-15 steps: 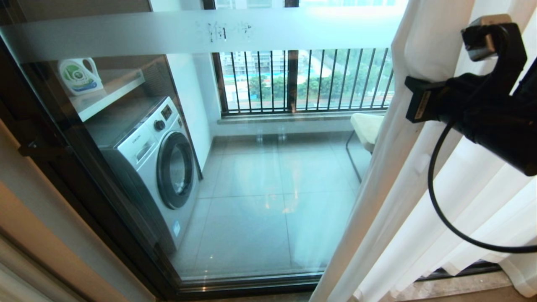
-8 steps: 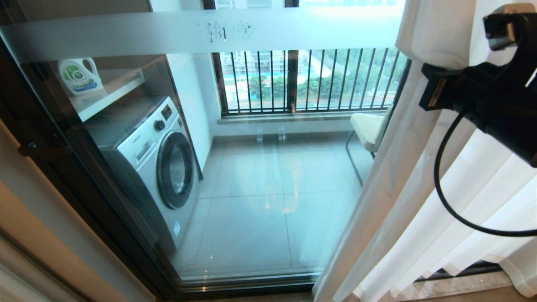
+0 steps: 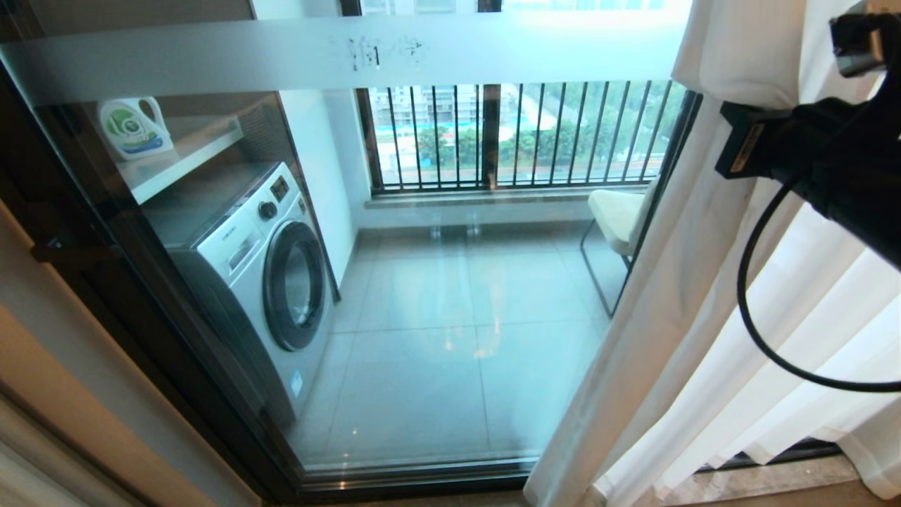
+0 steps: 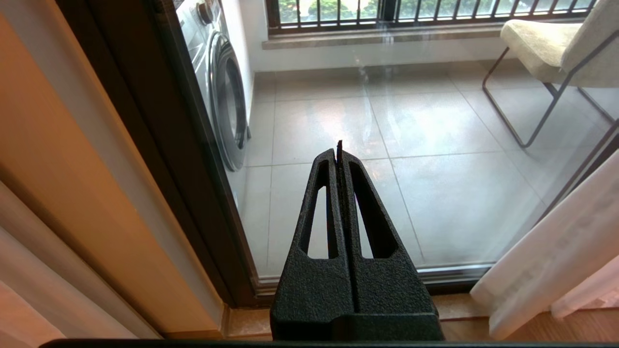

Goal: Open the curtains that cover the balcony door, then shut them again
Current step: Pull the inner curtains open on both sides

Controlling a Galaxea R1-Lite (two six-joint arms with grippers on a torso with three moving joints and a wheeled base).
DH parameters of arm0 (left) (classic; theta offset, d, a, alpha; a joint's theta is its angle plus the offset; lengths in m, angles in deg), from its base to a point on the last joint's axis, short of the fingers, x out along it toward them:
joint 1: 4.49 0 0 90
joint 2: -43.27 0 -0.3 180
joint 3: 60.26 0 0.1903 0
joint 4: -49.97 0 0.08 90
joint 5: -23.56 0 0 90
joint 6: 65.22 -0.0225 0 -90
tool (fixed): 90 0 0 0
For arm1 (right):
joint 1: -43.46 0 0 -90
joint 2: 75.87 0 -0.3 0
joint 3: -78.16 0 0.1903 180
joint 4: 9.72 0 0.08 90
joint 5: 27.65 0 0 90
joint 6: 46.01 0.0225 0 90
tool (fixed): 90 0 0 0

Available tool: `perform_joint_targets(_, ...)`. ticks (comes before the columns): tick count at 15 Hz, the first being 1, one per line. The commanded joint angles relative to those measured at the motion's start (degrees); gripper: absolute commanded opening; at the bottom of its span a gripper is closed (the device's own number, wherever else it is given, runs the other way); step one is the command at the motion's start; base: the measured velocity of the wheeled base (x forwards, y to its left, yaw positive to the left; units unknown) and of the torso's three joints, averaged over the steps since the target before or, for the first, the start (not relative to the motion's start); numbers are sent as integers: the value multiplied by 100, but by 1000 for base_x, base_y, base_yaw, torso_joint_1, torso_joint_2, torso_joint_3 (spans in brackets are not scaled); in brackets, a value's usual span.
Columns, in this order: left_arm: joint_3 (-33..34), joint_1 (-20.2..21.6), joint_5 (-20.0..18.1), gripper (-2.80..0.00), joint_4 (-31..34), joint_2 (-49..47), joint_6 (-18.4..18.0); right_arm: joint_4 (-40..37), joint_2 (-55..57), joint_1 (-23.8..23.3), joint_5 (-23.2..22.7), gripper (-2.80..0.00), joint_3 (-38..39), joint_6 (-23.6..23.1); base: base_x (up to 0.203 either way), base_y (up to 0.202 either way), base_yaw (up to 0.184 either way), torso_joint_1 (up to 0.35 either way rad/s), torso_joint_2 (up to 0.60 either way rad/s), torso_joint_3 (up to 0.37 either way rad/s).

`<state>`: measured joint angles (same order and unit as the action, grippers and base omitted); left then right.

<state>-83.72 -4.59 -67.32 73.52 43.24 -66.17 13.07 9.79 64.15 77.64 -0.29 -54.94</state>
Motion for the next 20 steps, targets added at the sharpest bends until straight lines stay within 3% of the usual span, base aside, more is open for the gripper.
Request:
perform_joint_targets(1,1,1,0,-280,-1,2,-2,-7,-139,-20,9,-280,24,-4,0,0,0,0,0,0)
perform_joint_targets(20,1,1,0,-280,-1,2,6,25,-506,-539,18,-280,657,31,0,0,0,0,0,0)
